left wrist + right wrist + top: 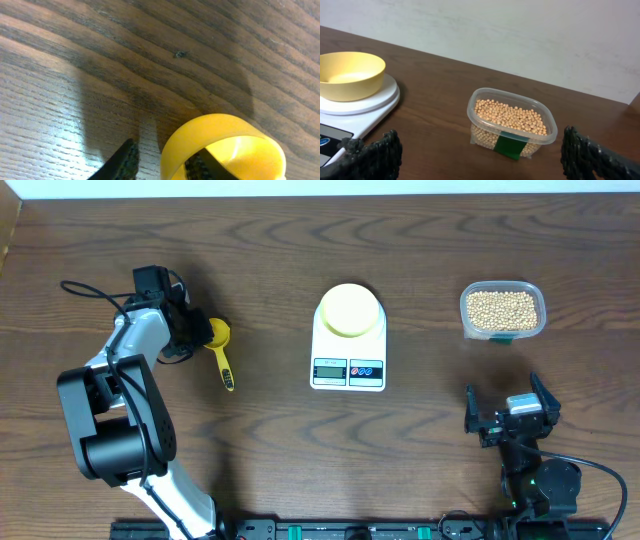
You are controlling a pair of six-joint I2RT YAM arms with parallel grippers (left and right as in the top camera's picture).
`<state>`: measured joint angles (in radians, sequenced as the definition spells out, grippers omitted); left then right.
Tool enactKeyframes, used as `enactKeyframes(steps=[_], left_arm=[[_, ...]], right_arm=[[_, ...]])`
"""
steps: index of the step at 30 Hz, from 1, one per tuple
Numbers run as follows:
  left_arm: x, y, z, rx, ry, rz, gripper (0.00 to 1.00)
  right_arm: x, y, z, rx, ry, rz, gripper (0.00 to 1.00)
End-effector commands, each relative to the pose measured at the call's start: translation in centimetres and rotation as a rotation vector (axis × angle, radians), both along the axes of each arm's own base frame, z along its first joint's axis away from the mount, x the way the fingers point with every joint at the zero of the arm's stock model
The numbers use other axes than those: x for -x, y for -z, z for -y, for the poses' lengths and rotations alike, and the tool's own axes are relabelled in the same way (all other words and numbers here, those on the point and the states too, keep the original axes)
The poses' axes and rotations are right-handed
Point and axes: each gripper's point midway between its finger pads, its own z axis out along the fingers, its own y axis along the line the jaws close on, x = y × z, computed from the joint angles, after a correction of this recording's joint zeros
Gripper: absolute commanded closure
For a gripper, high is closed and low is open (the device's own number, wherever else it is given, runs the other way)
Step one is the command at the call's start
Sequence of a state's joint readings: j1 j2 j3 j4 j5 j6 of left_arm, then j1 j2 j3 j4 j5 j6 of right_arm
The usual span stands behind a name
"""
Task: Scoop item into bowl and weigh 50g on scale
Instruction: 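Grasp the yellow scoop's cup rim with the left gripper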
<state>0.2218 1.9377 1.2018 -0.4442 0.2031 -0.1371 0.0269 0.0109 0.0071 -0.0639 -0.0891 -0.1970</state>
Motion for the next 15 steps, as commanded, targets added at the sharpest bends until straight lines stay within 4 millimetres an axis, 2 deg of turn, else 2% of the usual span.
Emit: enactKeyframes(steps=[1, 9, 15], left_arm=[[0.42, 0.91, -0.16, -0.012, 0.008, -0.022, 0.7], [-0.34, 0.68, -0.3, -0.019, 0.008, 0.011, 0.71], [0.08, 0.82, -0.23, -0.015, 0.008, -0.007, 0.71]], right_arm=[[0.04, 0.06, -0.15, 0.01, -0.007, 0.001, 0.01], [0.04, 0.06, -0.15, 0.01, -0.007, 0.001, 0.01], [0.04, 0.06, -0.15, 0.01, -0.007, 0.001, 0.01]])
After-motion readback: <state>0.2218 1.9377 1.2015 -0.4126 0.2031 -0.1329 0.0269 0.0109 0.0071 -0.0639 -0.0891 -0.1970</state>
